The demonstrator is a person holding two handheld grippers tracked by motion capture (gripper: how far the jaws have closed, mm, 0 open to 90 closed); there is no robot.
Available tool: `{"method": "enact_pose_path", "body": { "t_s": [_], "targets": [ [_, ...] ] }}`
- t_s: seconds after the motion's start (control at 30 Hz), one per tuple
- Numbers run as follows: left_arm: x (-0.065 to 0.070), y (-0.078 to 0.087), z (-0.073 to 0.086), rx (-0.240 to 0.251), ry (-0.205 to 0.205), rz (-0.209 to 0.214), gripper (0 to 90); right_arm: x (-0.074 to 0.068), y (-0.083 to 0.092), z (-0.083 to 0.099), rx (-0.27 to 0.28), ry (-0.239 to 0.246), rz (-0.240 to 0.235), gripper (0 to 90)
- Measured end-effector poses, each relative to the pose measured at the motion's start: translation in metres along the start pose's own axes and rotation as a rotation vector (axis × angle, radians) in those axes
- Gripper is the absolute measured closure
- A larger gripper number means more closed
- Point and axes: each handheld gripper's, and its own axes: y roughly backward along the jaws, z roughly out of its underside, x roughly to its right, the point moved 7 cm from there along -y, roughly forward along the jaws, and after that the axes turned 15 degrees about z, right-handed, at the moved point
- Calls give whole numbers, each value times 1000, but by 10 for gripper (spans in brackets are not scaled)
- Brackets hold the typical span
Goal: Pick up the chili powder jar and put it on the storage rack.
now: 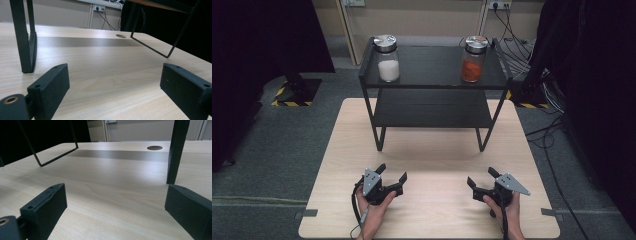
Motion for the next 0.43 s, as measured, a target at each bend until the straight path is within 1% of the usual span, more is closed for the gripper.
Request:
{"method": "enact_pose_path", "body": {
  "t_s": [0.13,0.43],
  "targets": [
    [0,0,0,0,2,1,81,-1,0,0,-2,5,0,43],
    [-1,0,0,-1,4,4,81,3,-1,0,-11,-34,0,42]
  ]
}}
